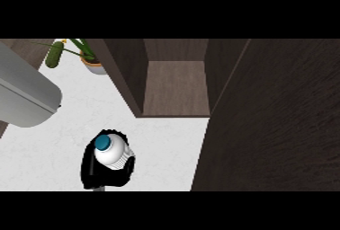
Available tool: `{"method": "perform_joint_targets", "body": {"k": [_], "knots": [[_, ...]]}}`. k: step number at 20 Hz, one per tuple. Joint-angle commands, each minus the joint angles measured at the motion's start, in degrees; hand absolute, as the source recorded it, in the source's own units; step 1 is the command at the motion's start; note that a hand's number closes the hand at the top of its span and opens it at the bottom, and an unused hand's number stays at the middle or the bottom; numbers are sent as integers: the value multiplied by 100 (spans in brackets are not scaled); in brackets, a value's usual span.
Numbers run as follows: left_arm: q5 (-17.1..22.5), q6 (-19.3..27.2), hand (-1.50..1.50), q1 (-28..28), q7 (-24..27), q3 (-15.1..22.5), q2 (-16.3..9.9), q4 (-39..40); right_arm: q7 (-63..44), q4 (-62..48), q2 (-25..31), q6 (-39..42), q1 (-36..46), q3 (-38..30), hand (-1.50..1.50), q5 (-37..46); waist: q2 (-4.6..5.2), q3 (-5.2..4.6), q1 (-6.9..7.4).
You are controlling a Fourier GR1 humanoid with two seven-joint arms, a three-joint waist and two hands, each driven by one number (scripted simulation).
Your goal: Pick up the bottled water, place it into the cabinet and close the cabinet
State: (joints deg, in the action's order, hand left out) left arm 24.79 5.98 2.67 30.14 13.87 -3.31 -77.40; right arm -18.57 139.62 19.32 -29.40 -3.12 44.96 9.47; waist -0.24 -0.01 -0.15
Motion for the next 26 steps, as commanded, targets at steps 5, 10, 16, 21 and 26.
{"method": "perform_joint_targets", "body": {"k": [5, 10, 16, 21, 26], "knots": [[-469, 913, 150, -498, -660, 449, 319, -623, 191, 384, -43, -61, -294, 480, -150, 618, 3, 1, -46], [-519, 1399, 150, -838, -1009, 674, 326, -832, 99, 839, 386, 98, -459, -88, -150, 170, 10, 3, -53], [-562, 2084, 150, -1938, -1494, 816, 329, -474, -33, 808, 303, 25, -433, 199, -150, 357, 16, -2, -79], [-647, 2631, 150, -2358, -1558, 797, 330, -488, 102, 449, 0, -90, -388, 286, -150, 462, 11, -2, -46], [-869, 2851, 150, -3559, -2213, 440, 330, 348, 77, 558, 146, 7, -363, 133, -150, 306, 18, -1, -74]]}}
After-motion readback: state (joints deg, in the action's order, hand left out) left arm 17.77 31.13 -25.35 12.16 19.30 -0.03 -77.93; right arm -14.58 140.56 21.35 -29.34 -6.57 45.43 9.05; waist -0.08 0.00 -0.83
